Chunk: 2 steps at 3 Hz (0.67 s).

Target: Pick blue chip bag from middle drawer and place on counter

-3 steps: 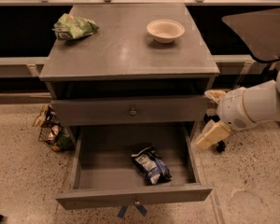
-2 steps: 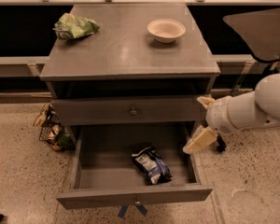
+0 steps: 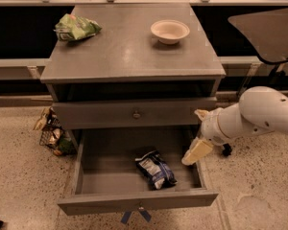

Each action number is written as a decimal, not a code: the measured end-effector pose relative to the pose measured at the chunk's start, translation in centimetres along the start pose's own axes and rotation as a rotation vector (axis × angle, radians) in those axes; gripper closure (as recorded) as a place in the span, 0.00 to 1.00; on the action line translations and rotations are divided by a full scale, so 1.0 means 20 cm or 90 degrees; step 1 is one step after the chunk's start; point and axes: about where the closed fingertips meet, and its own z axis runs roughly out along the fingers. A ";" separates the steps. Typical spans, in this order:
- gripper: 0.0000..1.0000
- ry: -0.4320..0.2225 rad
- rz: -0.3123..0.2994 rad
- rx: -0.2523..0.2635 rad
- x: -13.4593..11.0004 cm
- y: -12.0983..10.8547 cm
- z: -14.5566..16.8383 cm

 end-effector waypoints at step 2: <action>0.00 -0.061 0.030 0.007 0.26 -0.01 0.29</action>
Offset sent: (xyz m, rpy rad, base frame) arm 0.0169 -0.0271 -0.1263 0.1796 -0.0300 -0.0453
